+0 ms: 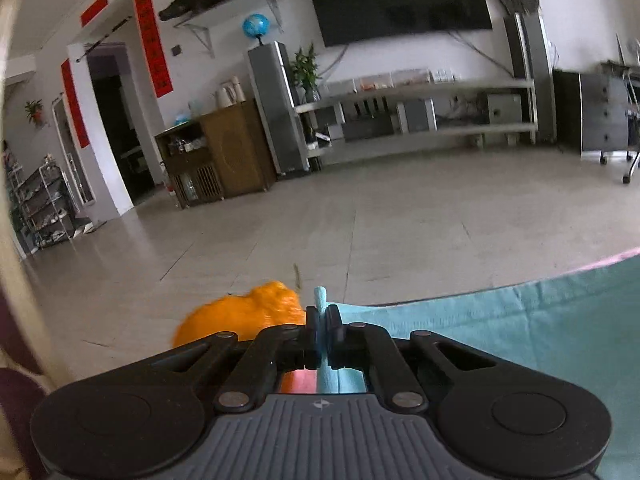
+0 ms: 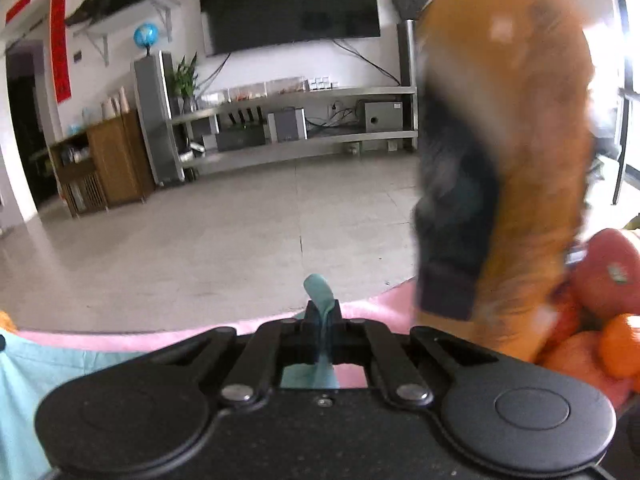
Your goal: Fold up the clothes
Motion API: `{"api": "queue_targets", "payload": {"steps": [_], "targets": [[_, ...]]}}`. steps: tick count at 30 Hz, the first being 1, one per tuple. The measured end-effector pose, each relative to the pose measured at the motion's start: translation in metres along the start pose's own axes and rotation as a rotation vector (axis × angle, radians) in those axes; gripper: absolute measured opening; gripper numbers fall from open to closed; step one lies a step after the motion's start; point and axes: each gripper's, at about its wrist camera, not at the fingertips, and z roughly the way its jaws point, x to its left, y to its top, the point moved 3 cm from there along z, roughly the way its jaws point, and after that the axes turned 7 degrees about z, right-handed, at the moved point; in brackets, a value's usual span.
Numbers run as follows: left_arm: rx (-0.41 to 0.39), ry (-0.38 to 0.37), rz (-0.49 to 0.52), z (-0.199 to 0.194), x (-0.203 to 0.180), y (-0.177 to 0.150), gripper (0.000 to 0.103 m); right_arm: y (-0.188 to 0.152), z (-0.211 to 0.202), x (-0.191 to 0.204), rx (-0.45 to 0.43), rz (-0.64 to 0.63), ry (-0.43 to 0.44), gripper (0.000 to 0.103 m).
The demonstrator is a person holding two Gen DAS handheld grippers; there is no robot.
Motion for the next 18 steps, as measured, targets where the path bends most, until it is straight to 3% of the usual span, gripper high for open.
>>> {"api": "queue_targets", "payload": {"steps": [7,11,14,18], "targets": [[-0.030,-0.057,-0.069,-0.101,0.028,0.003,0.004,0.023,-0.092,-0.033,0.039,0.094,0.067,0.003],[-0.022,-0.089,-0.121,-0.169,0.049,-0.026,0.004,0.020,-0.150,-0.053,0.057,0.118,0.116,0.003],[0.097,-0.120,-0.110,-0.202,0.054,-0.077,0.004,-0.008,-0.192,-0.076,0.091,0.131,0.151,0.003],[0.296,-0.175,-0.073,-0.241,0.057,-0.151,0.017,-0.067,-0.239,-0.113,0.175,0.161,0.175,0.006]]}}
